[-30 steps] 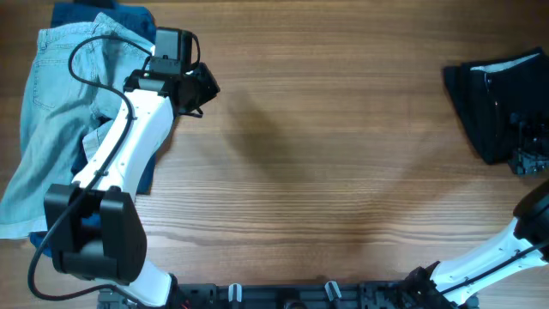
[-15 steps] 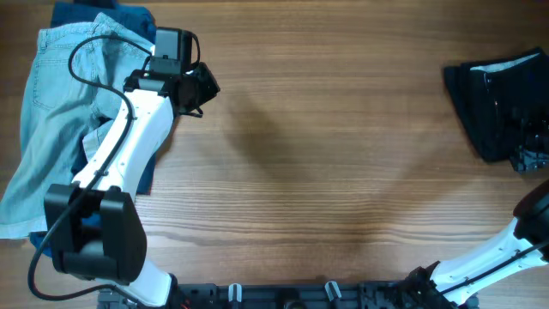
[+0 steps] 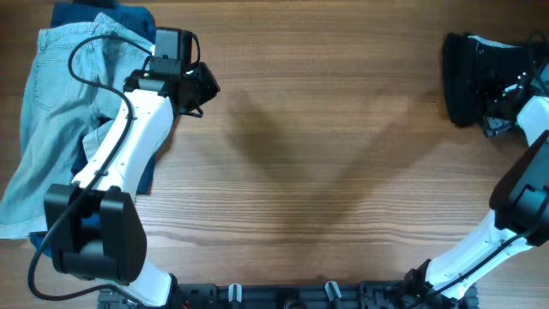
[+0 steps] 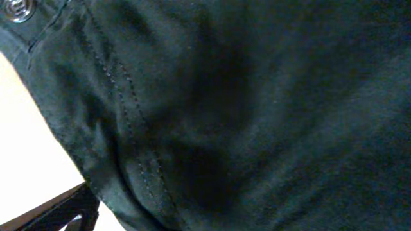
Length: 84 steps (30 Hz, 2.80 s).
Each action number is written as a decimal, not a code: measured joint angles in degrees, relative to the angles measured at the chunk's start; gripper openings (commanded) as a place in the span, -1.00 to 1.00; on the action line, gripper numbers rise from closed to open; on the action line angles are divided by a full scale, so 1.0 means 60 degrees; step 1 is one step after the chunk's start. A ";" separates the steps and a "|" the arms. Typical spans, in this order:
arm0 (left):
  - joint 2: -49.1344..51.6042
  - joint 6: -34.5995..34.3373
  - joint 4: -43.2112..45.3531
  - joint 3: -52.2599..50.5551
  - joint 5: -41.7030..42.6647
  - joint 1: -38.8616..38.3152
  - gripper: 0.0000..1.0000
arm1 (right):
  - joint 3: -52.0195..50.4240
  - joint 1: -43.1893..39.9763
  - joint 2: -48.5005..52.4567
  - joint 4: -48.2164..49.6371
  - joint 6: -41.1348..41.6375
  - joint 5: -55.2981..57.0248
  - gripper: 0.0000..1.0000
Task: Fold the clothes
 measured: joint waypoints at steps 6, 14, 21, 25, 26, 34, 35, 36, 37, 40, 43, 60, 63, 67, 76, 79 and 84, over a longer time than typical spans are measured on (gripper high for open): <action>0.0000 0.0000 -0.0011 0.0000 0.0000 0.0000 -0.52 | 0.0000 -0.0240 0.0000 -0.0492 -0.0004 0.0044 0.99; 0.0000 0.0000 -0.0007 0.0000 0.0000 0.0000 -0.52 | 0.0000 -0.1224 0.0000 -0.0036 -0.0648 0.0073 1.00; 0.0000 0.0000 0.0007 0.0000 0.0000 0.0000 -0.51 | 0.0000 -0.1592 0.0000 0.0911 -0.1504 0.0182 0.99; 0.0000 0.0000 0.0091 0.0000 0.0000 0.0000 -0.48 | 0.0000 -0.1592 0.0000 0.0973 -0.1687 0.0182 0.99; 0.0000 0.0000 0.0098 0.0000 0.0000 0.0000 -0.48 | 0.0000 -0.1592 -0.0018 0.0976 -0.1708 0.0182 0.99; 0.0000 -0.0004 0.0379 0.0000 0.0000 0.0000 -0.39 | -0.0004 -0.1592 -0.1814 -0.0750 -0.1126 0.0200 0.99; 0.0000 -0.0004 0.0382 0.0000 0.0000 0.0000 -0.38 | -0.0004 -0.1592 -0.2269 -0.1122 -0.1049 0.0168 1.00; 0.0000 -0.0004 0.0382 0.0000 0.0000 0.0000 -0.38 | 0.0000 -0.1592 -0.2652 -0.1443 -0.1045 0.0120 0.99; 0.0000 0.0000 0.0401 0.0000 0.0000 0.0000 -0.37 | 0.0000 -0.1588 -0.2987 -0.1654 -0.1027 0.0018 1.00; 0.0000 0.0066 0.0634 -0.0004 0.0000 0.0000 0.50 | -0.0004 -0.1410 -0.4207 -0.2193 -0.1355 -0.0648 0.99; 0.0000 0.0240 0.1246 -0.0004 0.0000 0.0000 1.00 | -0.0004 -0.0809 -0.5424 -0.2397 -0.2120 -0.1708 0.99; 0.0000 0.0302 0.1373 -0.0004 0.0000 0.0000 1.00 | 0.0004 0.2834 -1.1723 -0.4969 -0.4062 -0.3326 0.99; 0.0000 0.0302 0.1373 -0.0004 0.0000 0.0000 1.00 | 0.0000 0.2834 -1.1679 -0.5533 -0.3045 -0.3330 0.99; 0.0000 0.0306 0.1370 -0.0004 0.0000 0.0000 0.99 | 0.0000 0.2834 -1.1679 -0.5894 -0.1628 -0.3056 0.99; 0.0000 0.0339 0.1362 -0.0004 0.0000 0.0000 1.00 | -0.0623 0.3541 -1.2109 -0.5894 0.0557 -0.0022 0.99; 0.0000 0.0368 0.1355 -0.0004 0.0000 0.0000 0.99 | -0.2437 0.4069 -1.3264 -0.3734 -0.0565 0.1315 0.99; 0.0000 0.0372 0.1359 -0.0004 0.0000 0.0000 1.00 | -0.5501 0.4331 -1.5103 0.0430 -0.3195 0.1428 0.99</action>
